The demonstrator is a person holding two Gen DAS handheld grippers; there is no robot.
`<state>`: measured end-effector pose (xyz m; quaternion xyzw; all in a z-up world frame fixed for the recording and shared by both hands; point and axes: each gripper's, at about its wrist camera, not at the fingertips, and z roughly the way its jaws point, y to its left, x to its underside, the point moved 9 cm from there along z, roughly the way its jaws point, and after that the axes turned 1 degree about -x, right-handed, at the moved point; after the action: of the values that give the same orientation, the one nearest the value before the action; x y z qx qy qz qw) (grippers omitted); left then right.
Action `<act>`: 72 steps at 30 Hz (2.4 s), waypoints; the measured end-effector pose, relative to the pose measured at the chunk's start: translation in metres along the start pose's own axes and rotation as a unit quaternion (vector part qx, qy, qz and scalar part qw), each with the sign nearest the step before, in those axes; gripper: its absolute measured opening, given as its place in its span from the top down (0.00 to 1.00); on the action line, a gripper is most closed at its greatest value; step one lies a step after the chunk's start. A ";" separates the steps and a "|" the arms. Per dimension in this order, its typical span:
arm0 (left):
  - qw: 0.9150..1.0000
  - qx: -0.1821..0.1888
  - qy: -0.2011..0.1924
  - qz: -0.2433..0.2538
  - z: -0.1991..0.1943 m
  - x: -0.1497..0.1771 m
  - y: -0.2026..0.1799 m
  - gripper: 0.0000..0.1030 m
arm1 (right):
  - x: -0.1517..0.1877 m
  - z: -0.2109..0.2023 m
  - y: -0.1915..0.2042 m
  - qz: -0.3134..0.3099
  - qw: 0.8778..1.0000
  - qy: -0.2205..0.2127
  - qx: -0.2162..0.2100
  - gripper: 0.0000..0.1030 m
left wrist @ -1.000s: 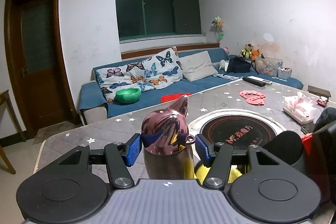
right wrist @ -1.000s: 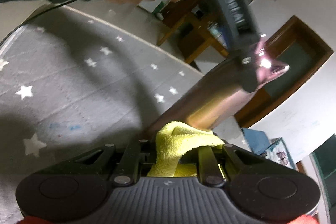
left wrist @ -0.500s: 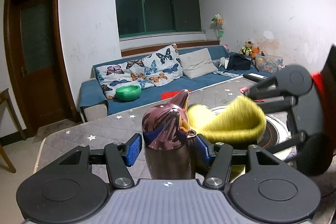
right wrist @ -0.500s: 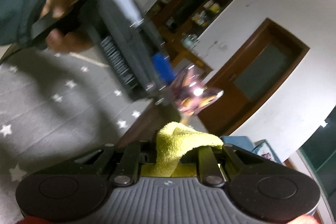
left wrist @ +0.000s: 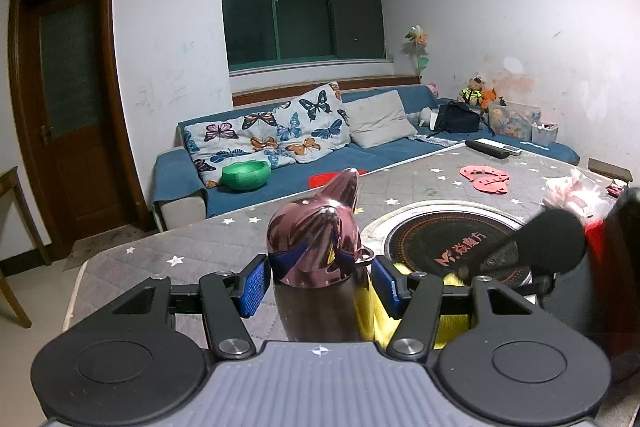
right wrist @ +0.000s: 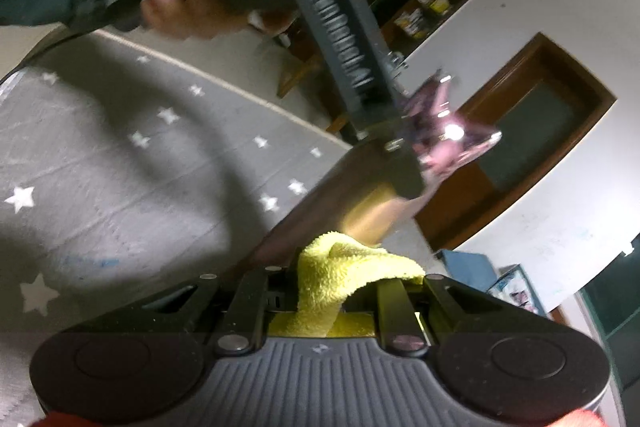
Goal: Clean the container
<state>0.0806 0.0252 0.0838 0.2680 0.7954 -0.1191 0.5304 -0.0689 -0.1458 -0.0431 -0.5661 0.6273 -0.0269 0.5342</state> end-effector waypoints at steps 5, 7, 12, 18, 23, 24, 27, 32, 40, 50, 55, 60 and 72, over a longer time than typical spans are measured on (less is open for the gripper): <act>1.000 0.000 0.001 0.003 0.000 0.003 -0.001 0.42 | 0.004 0.008 0.020 0.004 1.000 0.014 -0.025 0.87; 1.000 -0.001 0.001 0.003 0.000 0.004 -0.002 0.42 | 0.003 0.008 0.026 0.007 0.999 0.016 -0.037 0.87; 1.000 -0.005 0.001 -0.001 -0.002 0.005 -0.001 0.42 | 0.001 0.007 0.038 0.017 0.998 0.020 -0.065 0.87; 1.000 -0.007 0.001 -0.003 -0.004 0.008 0.000 0.41 | -0.007 -0.002 0.013 0.064 0.997 0.006 -0.040 0.87; 1.000 -0.007 -0.001 -0.010 -0.005 0.008 -0.001 0.41 | -0.017 -0.017 -0.029 0.090 0.996 -0.020 0.006 0.87; 1.000 -0.007 -0.002 -0.012 -0.005 0.007 -0.001 0.41 | -0.018 -0.019 -0.035 0.093 0.995 -0.024 0.013 0.87; 1.000 -0.009 -0.005 -0.018 -0.006 0.006 0.000 0.41 | -0.018 -0.017 -0.043 0.105 0.994 -0.027 0.019 0.87; 1.000 -0.014 -0.002 -0.019 -0.006 0.004 0.000 0.41 | -0.004 0.000 -0.023 0.107 0.994 -0.004 -0.007 0.87; 1.000 -0.023 -0.002 -0.021 -0.006 0.004 -0.003 0.35 | 0.011 0.016 0.009 0.107 0.993 0.023 -0.044 0.87; 0.998 -0.026 -0.023 -0.047 -0.013 -0.008 -0.003 0.28 | -0.003 0.003 -0.011 0.111 0.994 0.002 -0.018 0.87; 0.998 -0.023 -0.026 -0.056 -0.008 -0.012 -0.003 0.31 | -0.018 -0.010 -0.030 0.106 0.994 -0.025 0.005 0.87; 0.997 -0.030 -0.027 -0.071 -0.003 -0.014 0.004 0.43 | -0.027 -0.016 -0.040 0.110 0.993 -0.045 0.015 0.87; 0.995 -0.046 -0.036 -0.084 -0.003 -0.013 0.004 0.49 | 0.002 0.013 -0.008 0.132 0.991 -0.001 -0.030 0.87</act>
<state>0.0849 0.0258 0.0974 0.1709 0.8000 -0.1366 0.5587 -0.0537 -0.1427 -0.0443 -0.4943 0.6963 0.0632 0.5165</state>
